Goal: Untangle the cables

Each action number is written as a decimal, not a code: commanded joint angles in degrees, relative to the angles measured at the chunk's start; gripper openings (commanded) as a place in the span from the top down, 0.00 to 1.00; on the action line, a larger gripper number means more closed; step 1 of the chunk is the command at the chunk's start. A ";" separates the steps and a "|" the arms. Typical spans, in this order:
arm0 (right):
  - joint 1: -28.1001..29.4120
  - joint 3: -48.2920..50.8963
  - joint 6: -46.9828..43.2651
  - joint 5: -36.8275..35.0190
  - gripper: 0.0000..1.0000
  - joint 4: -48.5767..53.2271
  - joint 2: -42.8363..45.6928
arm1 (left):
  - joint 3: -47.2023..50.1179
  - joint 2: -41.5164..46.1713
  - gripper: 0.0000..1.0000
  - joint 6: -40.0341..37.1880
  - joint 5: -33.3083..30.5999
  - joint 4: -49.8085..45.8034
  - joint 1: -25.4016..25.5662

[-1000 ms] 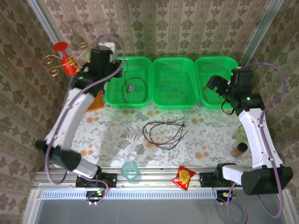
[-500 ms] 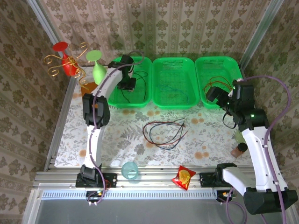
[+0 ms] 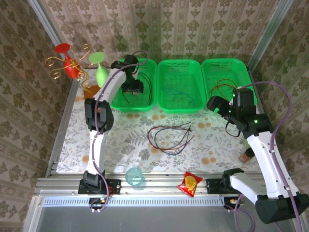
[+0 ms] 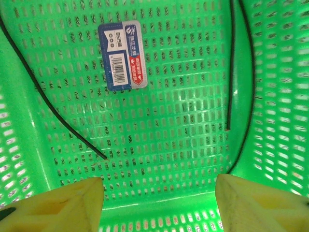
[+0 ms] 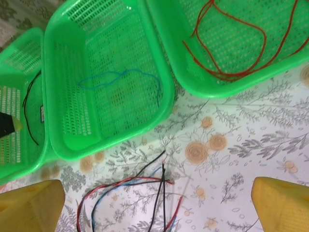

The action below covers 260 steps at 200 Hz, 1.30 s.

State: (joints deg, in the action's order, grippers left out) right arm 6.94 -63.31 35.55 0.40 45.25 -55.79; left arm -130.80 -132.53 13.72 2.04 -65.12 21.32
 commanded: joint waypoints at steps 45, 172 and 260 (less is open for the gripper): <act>5.32 13.23 6.71 1.67 0.04 1.16 4.34 | 9.76 20.49 0.37 0.35 -3.45 4.56 8.32; 8.97 26.09 11.85 3.55 0.11 -6.97 1.22 | 50.03 34.53 0.52 10.20 -1.11 21.43 35.57; 8.70 25.85 11.30 1.29 0.09 -6.32 1.73 | 47.69 19.45 0.66 20.83 6.90 31.35 39.11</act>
State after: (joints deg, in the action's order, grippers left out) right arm 15.53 -37.85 46.72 3.40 38.33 -54.70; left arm -80.23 -111.37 31.86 8.23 -34.41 59.88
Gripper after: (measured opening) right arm 0.905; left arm 0.358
